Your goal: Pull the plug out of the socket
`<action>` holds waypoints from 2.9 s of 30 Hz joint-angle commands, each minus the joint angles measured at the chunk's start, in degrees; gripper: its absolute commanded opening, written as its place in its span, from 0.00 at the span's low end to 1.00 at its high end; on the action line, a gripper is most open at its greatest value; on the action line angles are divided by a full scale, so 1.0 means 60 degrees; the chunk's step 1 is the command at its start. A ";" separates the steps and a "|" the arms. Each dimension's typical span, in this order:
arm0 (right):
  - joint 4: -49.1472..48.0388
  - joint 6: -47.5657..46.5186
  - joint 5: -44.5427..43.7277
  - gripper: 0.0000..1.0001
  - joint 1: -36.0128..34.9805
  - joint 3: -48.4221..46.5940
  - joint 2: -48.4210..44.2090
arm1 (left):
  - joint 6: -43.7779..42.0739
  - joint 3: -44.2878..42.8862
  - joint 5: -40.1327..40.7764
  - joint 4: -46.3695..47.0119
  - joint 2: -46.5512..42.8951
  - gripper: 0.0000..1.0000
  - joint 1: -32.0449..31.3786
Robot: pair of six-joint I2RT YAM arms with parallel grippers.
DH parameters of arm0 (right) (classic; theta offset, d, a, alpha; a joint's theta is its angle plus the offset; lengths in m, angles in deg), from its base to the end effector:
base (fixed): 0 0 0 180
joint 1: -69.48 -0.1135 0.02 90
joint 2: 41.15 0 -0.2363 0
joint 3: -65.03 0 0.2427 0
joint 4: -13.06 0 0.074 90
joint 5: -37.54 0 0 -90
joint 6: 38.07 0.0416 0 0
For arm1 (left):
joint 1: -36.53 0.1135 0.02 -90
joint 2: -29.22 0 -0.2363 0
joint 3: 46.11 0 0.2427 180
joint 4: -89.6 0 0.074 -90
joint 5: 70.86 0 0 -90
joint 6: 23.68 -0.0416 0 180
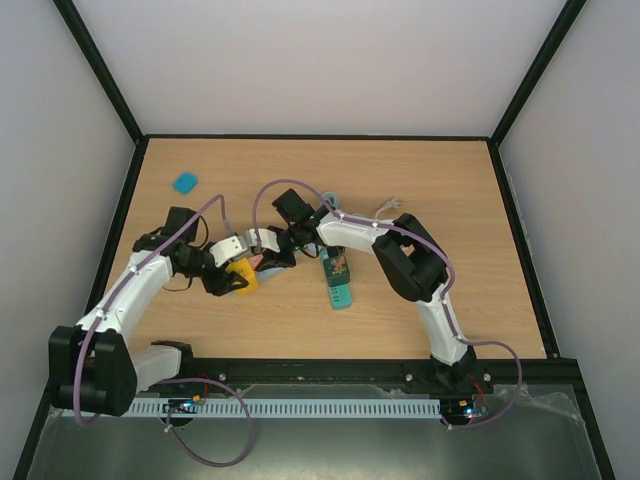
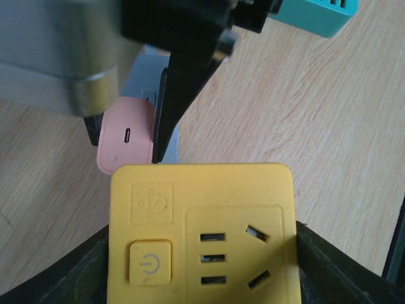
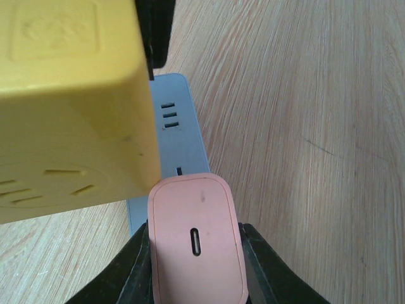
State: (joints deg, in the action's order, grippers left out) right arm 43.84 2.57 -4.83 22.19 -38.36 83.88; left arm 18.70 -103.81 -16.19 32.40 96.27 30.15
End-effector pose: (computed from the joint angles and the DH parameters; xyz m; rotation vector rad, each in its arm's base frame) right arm 0.2782 0.3467 0.1366 -1.9453 1.2698 0.9997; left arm 0.2063 -0.0473 0.1926 1.2792 2.1474 -0.5611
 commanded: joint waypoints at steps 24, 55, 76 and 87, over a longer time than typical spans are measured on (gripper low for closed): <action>-0.0400 0.2068 0.0001 0.77 -0.0069 -0.0013 -0.1454 | 0.0463 -0.3142 -0.1163 -0.1098 0.0629 0.30 0.2029; 0.0208 0.3107 -0.2125 0.98 0.0214 0.3618 -0.6189 | 0.5637 -0.8369 -0.0990 0.2790 0.8056 0.39 0.2263; 0.0053 0.3475 -0.2171 0.98 0.0216 0.3901 -0.6031 | 0.7056 -1.1486 -0.1977 0.2315 1.1611 0.44 0.2490; 0.0053 0.3510 -0.2106 0.98 0.0217 0.3787 -0.5911 | 0.7333 -1.1843 -0.1820 0.2140 1.2090 0.73 0.2872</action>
State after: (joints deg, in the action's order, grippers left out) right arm 43.84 22.85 -17.09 23.37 -15.14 47.86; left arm 61.74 -173.30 -28.02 46.63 167.89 46.53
